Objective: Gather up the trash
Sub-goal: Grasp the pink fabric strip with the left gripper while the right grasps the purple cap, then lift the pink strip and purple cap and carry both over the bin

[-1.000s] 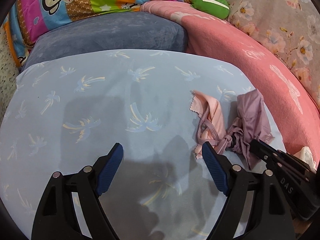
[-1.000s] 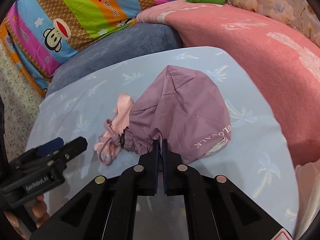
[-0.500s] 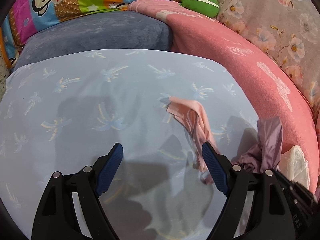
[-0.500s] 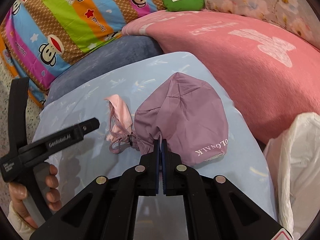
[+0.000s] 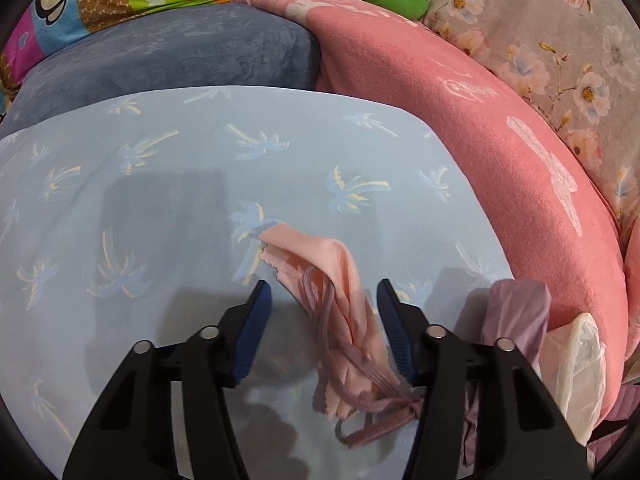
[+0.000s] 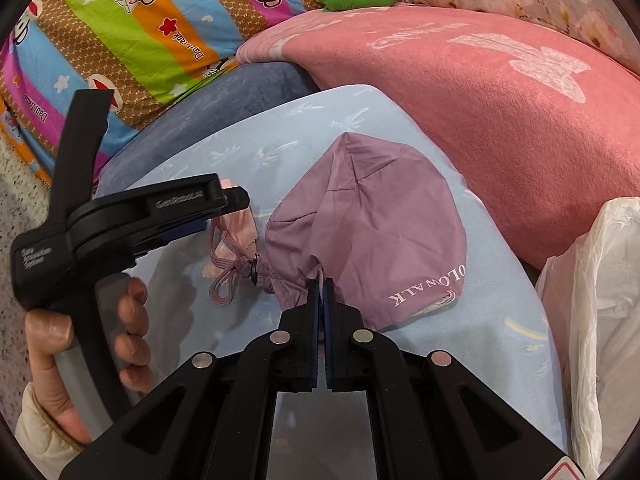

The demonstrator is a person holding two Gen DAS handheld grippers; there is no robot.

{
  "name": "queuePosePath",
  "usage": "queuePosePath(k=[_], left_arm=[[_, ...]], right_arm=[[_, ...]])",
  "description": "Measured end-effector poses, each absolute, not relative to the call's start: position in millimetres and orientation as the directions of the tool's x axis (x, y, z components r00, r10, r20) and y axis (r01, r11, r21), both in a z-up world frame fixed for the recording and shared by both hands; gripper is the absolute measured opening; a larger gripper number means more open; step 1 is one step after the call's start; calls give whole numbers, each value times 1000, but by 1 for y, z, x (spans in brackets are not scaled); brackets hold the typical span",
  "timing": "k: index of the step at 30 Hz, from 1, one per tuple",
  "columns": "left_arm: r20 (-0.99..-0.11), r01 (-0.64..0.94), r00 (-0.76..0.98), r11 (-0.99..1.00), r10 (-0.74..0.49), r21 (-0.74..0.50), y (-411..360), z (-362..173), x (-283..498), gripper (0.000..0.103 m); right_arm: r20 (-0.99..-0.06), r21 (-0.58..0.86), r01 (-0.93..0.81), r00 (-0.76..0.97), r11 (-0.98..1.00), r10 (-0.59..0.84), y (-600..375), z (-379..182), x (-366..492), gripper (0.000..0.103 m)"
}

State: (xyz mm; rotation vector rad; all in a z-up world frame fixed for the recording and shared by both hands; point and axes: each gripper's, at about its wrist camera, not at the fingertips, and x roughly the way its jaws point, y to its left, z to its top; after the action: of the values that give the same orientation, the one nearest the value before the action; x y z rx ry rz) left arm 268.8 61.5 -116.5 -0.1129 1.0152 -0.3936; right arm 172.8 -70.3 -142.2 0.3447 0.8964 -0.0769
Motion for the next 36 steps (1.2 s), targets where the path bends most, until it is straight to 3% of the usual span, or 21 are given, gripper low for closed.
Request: queuePosePath(k=[2, 6, 15, 25, 36], left_arm=[[-810, 275, 469, 930, -352, -245, 59, -117, 270, 31], [-815, 262, 464, 932, -348, -249, 68, -117, 270, 12], [-802, 226, 478, 933, -358, -282, 91, -104, 231, 8], [-763, 198, 557, 945, -328, -261, 127, -72, 177, 8], [-819, 208, 459, 938, -344, -277, 156, -104, 109, 11]], right_arm=[[-779, 263, 204, 621, 943, 83, -70, -144, 172, 2], [-785, 266, 201, 613, 943, 91, -72, -145, 162, 2], [-789, 247, 220, 611, 944, 65, -78, -134, 120, 2], [-722, 231, 270, 691, 935, -21, -95, -89, 73, 1], [-672, 257, 253, 740, 933, -15, -95, -54, 30, 1]])
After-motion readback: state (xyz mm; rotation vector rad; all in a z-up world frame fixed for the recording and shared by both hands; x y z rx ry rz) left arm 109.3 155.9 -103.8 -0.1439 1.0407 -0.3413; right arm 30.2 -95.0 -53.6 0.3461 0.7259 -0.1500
